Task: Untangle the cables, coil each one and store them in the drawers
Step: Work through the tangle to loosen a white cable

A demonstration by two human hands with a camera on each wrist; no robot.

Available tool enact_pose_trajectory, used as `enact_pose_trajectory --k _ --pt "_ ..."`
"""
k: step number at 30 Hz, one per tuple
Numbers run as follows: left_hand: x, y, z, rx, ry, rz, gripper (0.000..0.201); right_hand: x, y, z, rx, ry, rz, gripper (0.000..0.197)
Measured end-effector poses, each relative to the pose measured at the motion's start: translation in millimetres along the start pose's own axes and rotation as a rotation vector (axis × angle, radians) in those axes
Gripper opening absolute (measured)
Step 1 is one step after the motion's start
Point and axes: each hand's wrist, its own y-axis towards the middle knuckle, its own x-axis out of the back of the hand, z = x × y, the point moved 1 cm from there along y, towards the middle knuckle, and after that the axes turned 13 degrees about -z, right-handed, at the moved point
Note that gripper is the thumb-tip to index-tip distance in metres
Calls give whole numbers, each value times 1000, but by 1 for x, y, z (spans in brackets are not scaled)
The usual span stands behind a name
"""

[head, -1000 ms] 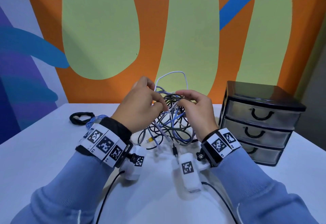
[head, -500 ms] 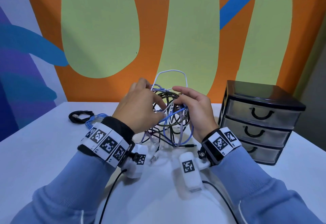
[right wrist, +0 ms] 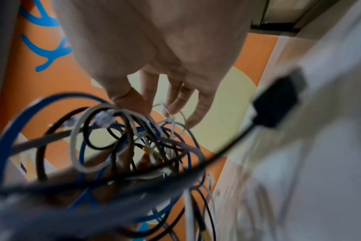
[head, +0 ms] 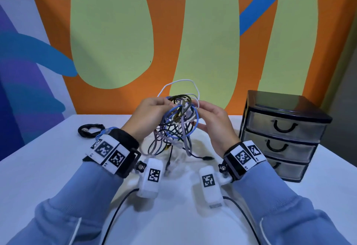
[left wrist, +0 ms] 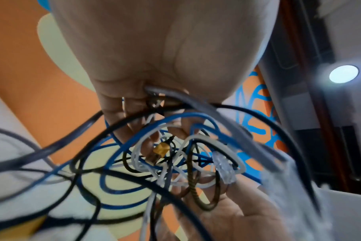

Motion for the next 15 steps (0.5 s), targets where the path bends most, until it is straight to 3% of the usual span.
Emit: enact_pose_trajectory --k 6,9,11,15 --pt "-3 -12 -12 95 -292 51 26 3 1 -1 -27 -132 122 22" --pt "-2 -12 -15 90 -346 51 27 2 0 -2 60 -71 68 10" --pt "-1 -9 -14 20 -275 7 26 2 2 -4 105 -58 5 13" --pt "7 1 -6 -224 112 -159 22 8 13 -10 228 -196 -174 25"
